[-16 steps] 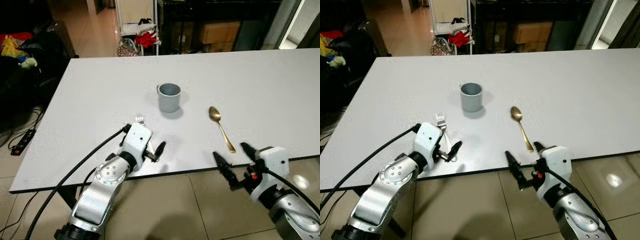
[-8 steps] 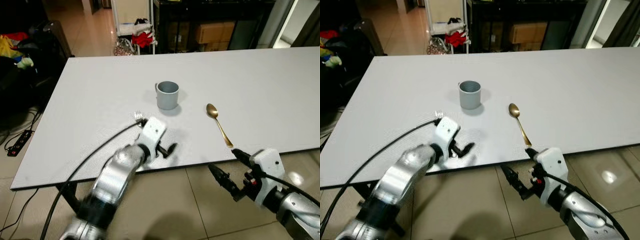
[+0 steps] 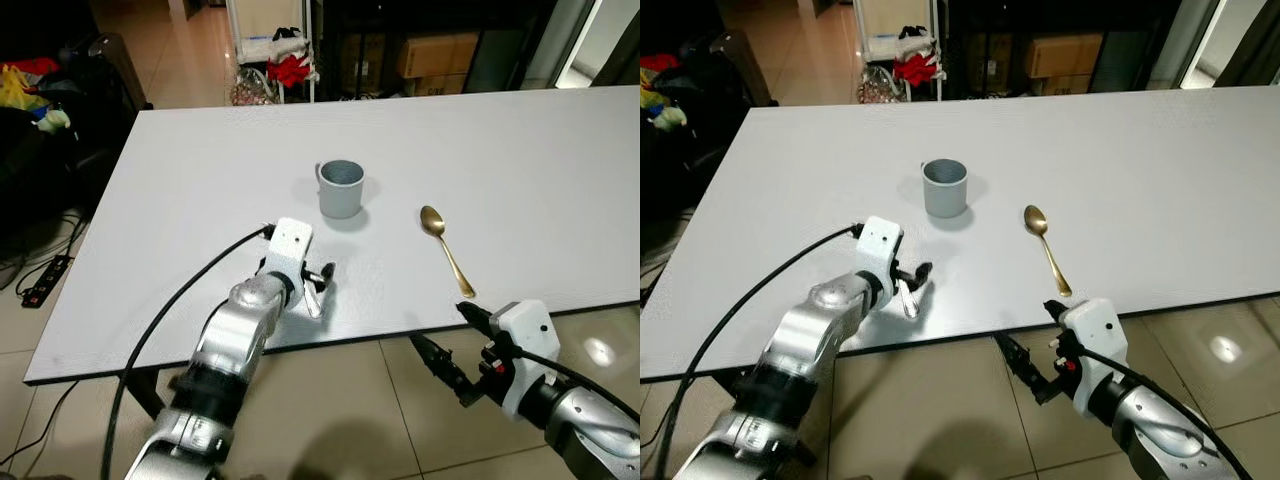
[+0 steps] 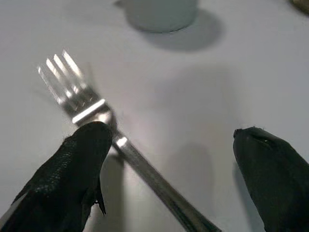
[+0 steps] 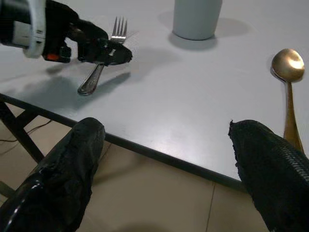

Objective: Setting the table

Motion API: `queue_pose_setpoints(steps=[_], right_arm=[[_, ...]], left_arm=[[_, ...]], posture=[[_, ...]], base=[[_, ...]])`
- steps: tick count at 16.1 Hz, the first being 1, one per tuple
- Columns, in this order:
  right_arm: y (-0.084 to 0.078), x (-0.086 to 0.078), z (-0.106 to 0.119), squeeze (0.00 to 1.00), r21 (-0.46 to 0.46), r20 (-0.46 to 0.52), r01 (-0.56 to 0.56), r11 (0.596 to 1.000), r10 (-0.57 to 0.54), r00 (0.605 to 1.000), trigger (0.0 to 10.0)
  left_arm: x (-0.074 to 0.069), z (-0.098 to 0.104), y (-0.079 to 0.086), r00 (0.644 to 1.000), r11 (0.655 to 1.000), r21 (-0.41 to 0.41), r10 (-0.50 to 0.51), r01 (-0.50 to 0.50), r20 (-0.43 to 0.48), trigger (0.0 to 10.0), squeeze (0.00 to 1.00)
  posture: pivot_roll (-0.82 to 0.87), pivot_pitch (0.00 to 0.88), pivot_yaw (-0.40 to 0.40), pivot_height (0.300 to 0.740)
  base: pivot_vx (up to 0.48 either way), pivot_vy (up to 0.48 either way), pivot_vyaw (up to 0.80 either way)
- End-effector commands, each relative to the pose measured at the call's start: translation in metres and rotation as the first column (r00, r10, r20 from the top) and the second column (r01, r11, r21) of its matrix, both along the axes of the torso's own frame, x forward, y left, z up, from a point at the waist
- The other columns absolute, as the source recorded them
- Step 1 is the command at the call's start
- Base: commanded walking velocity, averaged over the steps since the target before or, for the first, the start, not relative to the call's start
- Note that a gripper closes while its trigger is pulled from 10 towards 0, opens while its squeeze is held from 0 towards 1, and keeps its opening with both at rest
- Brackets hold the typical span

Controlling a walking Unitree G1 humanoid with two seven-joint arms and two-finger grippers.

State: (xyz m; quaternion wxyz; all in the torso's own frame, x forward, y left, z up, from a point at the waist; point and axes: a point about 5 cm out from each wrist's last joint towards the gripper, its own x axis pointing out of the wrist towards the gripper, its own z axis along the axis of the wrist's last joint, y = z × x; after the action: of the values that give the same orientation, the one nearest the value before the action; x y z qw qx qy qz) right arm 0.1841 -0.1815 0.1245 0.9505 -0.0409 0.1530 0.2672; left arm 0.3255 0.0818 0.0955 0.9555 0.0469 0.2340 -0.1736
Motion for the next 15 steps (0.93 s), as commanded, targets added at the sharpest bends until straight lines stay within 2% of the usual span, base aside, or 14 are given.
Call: queue_pose_setpoints(steps=[1, 2, 3, 4, 5, 8, 15], right_arm=[[0.002, 0.0, 0.005, 0.0, -0.012, 0.011, -0.014, 1.0, 0.014, 1.0, 10.0], [0.003, 0.0, 0.005, 0.0, -0.015, 0.01, -0.023, 1.0, 0.023, 1.0, 10.0], [0.005, 0.001, 0.006, 0.0, -0.018, 0.013, -0.036, 0.999, 0.036, 0.999, 10.0], [0.007, 0.001, 0.007, 0.0, -0.017, 0.016, -0.039, 0.999, 0.04, 0.999, 10.0], [0.008, 0.0, 0.008, 0.0, -0.016, 0.019, -0.046, 0.999, 0.047, 0.999, 10.0], [0.011, -0.002, 0.008, 0.0, -0.021, 0.012, -0.062, 0.998, 0.062, 0.998, 10.0], [0.008, -0.002, 0.007, 0.0, -0.039, 0.001, -0.093, 0.995, 0.093, 0.996, 10.0]], left_arm=[[0.003, -0.002, 0.001, 0.999, 1.0, 0.004, 0.024, -0.024, -0.021, 10.0, 0.0], [0.005, -0.004, 0.001, 0.998, 0.999, 0.004, 0.037, -0.037, -0.044, 10.0, 0.0], [0.005, -0.008, -0.002, 0.995, 0.999, -0.025, 0.034, -0.037, -0.094, 6.9, 0.0], [0.005, -0.009, -0.002, 0.992, 0.998, -0.026, 0.046, -0.049, -0.114, 4.3, 0.0], [0.006, -0.012, 0.0, 0.99, 0.998, -0.002, 0.067, -0.068, -0.125, 0.2, 0.0], [0.01, -0.014, 0.006, 0.981, 0.99, 0.026, 0.138, -0.136, -0.138, 0.0, 0.0], [0.013, -0.016, 0.018, 0.972, 0.982, 0.069, 0.182, -0.174, -0.149, 0.0, 0.0]], posture=[[-0.06, 0.014, 0.047, 0.74], [-0.06, 0.012, 0.05, 0.74], [-0.06, 0.01, 0.055, 0.74], [-0.06, 0.008, 0.061, 0.74], [-0.06, 0.008, 0.064, 0.74], [-0.06, 0.006, 0.07, 0.74], [-0.05, 0.005, 0.074, 0.74]], base=[[0.0, 0.0, 0.0], [0.0, 0.0, 0.0], [0.0, 0.0, 0.0], [0.0, 0.0, 0.0], [0.0, 0.0, 0.0], [0.0, 0.0, 0.0], [0.0, 0.0, 0.0]])
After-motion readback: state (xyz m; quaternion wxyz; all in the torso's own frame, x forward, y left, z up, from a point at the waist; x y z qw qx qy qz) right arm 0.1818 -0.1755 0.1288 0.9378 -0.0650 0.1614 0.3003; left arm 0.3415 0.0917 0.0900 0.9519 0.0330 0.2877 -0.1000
